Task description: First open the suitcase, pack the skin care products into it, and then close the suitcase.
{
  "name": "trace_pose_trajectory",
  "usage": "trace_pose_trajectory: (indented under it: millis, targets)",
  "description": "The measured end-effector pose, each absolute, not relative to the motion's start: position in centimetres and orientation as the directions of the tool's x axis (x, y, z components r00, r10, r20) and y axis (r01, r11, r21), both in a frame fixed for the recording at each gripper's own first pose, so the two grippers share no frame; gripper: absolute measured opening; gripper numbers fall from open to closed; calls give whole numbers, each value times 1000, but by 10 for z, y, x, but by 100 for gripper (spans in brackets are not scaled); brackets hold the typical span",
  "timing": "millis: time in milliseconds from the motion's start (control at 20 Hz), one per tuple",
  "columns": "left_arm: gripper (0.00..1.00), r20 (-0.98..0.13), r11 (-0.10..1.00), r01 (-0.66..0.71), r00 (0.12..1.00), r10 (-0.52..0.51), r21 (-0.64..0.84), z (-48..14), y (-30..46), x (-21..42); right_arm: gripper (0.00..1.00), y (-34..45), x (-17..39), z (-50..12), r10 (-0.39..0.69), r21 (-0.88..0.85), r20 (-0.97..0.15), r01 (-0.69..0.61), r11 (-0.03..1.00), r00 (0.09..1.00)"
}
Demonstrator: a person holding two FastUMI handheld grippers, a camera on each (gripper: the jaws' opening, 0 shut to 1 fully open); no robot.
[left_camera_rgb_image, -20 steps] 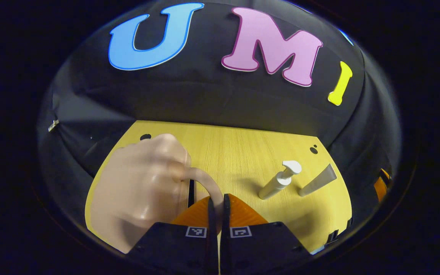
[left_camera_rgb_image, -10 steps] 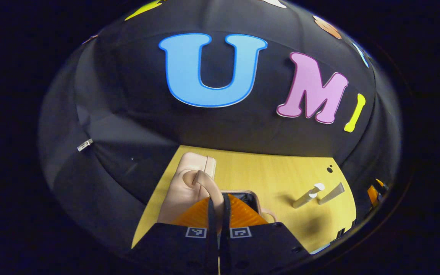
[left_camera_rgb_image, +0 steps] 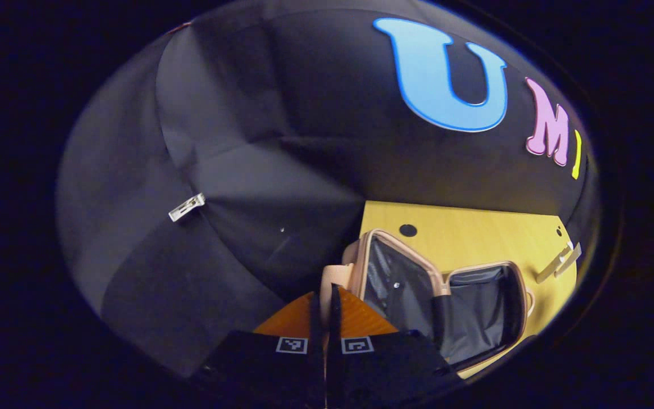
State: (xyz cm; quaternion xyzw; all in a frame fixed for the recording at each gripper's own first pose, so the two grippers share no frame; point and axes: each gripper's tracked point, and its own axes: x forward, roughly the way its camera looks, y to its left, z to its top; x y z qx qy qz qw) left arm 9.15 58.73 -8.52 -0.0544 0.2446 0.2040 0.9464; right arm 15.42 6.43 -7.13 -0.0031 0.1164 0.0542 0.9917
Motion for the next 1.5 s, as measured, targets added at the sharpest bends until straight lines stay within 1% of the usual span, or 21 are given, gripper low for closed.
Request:
trace_pose_trajectory:
  millis: [50, 100, 150, 200, 250, 300, 500, 550, 600, 700, 800, 850, 1000, 1050, 1200, 1350, 1450, 1500]
  targets:
    - [7, -496, 909, -415, 797, 345, -34, -105, 603, 96, 97, 67, 153, -74, 91, -8, -248, -96, 995, 964]
    - [4, -521, 909, -413, 789, 327, -56, -127, 615, 100, 94, 70, 151, -77, 78, -18, -268, -86, 996, 960]
    - [7, -550, 907, -416, 772, 319, -58, -153, 623, 104, 97, 74, 150, -80, 67, -20, -291, -76, 997, 954]
    - [7, -572, 910, -409, 762, 303, -63, -175, 630, 107, 96, 78, 150, -83, 59, -20, -308, -68, 997, 950]
    - [7, -592, 913, -402, 751, 291, -62, -196, 634, 113, 94, 81, 150, -85, 48, -21, -320, -57, 998, 946]
    - [7, -607, 914, -401, 740, 289, -54, -211, 637, 117, 97, 85, 151, -87, 43, -14, -334, -50, 999, 942]
    - [10, -598, 911, -412, 738, 312, -34, -227, 648, 130, 97, 96, 155, -98, 37, -10, -380, -45, 999, 924]
    - [12, -606, 903, -429, 722, 334, -14, -231, 655, 127, 97, 99, 157, -99, 38, -7, -381, -43, 999, 924]
    - [17, -604, 893, -450, 711, 360, 3, -229, 659, 120, 97, 103, 160, -102, 37, -2, -382, -41, 999, 923]
    - [52, -565, 892, -451, 741, 362, -21, -217, 654, 123, 97, 106, 162, -106, 36, 4, -383, -37, 999, 923]
    - [88, -502, 897, -441, 786, 362, -43, -185, 635, 122, 97, 102, 161, -110, 29, -7, -379, -34, 999, 925]
    - [98, -465, 904, -425, 810, 357, -46, -172, 621, 126, 97, 98, 161, -114, 21, -17, -378, -29, 999, 925]
    - [97, -359, 950, -311, 890, 282, -26, -123, 538, 132, 97, 81, 162, -129, -9, -36, -385, -5, 999, 923]
    - [97, -337, 968, -252, 912, 233, -13, -113, 498, 135, 97, 76, 162, -135, -17, -37, -390, 3, 999, 921]
    - [96, -291, 1000, -26, 956, 27, 6, -84, 357, 147, 97, 64, 166, -156, -18, -19, -413, 11, 1000, 911]
    - [96, -263, 987, 153, 955, -134, 55, -75, 218, 162, 97, 51, 174, -175, -14, -18, -425, 8, 1000, 905]
    - [96, -278, 962, 270, 927, -251, 33, -85, 124, 171, 97, 43, 183, -190, -6, -10, -438, 2, 1000, 899]
    - [96, -300, 950, 312, 909, -291, 25, -95, 83, 176, 97, 39, 188, -197, 0, -10, -443, -5, 1000, 897]
